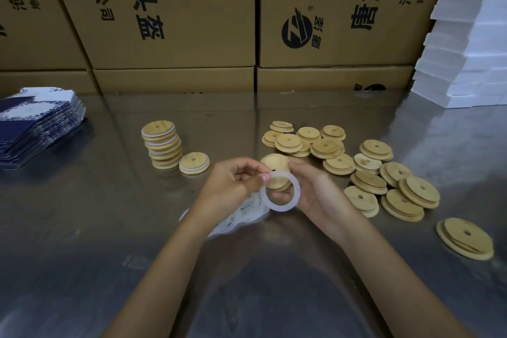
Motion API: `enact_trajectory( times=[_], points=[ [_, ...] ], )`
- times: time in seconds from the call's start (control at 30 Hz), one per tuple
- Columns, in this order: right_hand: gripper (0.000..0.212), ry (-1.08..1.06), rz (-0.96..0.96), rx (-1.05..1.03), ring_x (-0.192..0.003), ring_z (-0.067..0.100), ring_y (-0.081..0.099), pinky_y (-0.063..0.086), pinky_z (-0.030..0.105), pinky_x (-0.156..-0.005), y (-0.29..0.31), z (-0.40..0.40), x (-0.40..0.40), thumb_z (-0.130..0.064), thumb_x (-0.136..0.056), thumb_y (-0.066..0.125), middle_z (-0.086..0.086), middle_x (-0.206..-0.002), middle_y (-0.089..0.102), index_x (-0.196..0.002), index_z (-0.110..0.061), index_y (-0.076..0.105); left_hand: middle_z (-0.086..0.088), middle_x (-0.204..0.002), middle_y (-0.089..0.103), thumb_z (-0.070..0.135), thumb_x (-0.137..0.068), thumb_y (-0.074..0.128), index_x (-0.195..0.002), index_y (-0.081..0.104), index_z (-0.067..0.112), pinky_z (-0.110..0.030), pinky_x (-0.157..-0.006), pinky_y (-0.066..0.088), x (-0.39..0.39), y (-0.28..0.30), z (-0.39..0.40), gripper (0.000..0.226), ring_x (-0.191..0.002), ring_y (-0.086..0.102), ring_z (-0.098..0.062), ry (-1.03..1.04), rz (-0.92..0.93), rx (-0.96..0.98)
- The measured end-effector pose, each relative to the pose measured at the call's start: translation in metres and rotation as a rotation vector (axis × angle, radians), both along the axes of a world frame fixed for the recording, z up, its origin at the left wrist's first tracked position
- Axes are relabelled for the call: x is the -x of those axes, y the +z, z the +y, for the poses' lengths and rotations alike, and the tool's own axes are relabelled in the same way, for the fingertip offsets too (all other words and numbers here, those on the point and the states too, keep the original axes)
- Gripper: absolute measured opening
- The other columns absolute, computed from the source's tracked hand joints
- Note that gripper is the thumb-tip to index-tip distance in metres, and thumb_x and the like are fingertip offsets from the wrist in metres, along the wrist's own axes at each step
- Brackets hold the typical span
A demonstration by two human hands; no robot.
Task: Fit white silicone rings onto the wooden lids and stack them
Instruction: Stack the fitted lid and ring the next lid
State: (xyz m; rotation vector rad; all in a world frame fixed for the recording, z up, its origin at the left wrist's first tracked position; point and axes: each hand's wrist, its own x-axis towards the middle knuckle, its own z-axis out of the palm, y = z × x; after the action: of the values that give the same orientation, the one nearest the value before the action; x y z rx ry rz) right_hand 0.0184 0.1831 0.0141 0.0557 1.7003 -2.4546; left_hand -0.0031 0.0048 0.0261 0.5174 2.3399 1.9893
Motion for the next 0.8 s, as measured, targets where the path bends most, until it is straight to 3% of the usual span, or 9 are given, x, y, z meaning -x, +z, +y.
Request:
enact_trajectory(
  times=[0.1,0.2,0.37,0.6,0.8],
  points=[
    [0.038,0.087,0.032,-0.074,-0.113,0.029,0.068,0.052,0.044,-0.1,0.0014,-0.0031,-0.0037,-0.032,-0.102,0.052,0.017,-0.122,0.071,-0.127,-0.007,0.065,0.004,-0.074,0.074,0.006,-0.084,0.073,-0.083,0.076,0.019,-0.014,-0.059,0.049,-0.001,-0.0004,0.0045,0.013,-0.064,0.063,-0.002,0.138,0.021,-0.022],
    [0.027,0.063,0.085,-0.199,-0.113,0.034,0.068,0.056,0.044,-0.096,-0.0003,-0.0066,-0.0067,-0.015,-0.097,0.062,0.017,-0.118,0.072,-0.123,-0.011,0.068,0.003,-0.076,0.074,0.01,-0.084,0.073,-0.083,0.077,0.023,-0.02,-0.067,0.054,0.0004,-0.0017,0.0039,0.013,-0.068,0.064,-0.006,0.23,0.109,0.033],
    [0.031,0.037,0.102,-0.24,-0.096,0.021,0.071,0.059,0.026,-0.074,0.0001,-0.0079,-0.0077,-0.003,-0.097,0.06,0.017,-0.117,0.073,-0.126,-0.012,0.066,0.011,-0.08,0.069,0.013,-0.084,0.073,-0.083,0.075,0.028,-0.021,-0.068,0.053,-0.0001,-0.003,0.0022,0.015,-0.071,0.062,-0.008,0.314,0.283,0.146],
    [0.029,0.017,0.082,-0.207,-0.095,0.021,0.07,0.059,0.029,-0.075,-0.002,-0.0063,-0.0056,-0.006,-0.098,0.058,0.017,-0.119,0.072,-0.126,-0.012,0.067,0.014,-0.078,0.072,0.011,-0.084,0.073,-0.077,0.073,0.033,-0.014,-0.069,0.05,0.0017,-0.0023,-0.0004,0.023,-0.073,0.065,0.0,0.292,0.21,0.132],
    [0.029,-0.003,0.073,-0.15,-0.101,0.024,0.065,0.052,0.037,-0.08,-0.0033,-0.0055,-0.0035,-0.007,-0.1,0.055,0.02,-0.124,0.068,-0.126,-0.009,0.067,0.012,-0.071,0.073,0.007,-0.085,0.072,-0.079,0.075,0.025,-0.015,-0.065,0.053,0.0009,0.0021,0.0003,0.019,-0.067,0.065,0.001,0.238,0.048,0.021]
  ],
)
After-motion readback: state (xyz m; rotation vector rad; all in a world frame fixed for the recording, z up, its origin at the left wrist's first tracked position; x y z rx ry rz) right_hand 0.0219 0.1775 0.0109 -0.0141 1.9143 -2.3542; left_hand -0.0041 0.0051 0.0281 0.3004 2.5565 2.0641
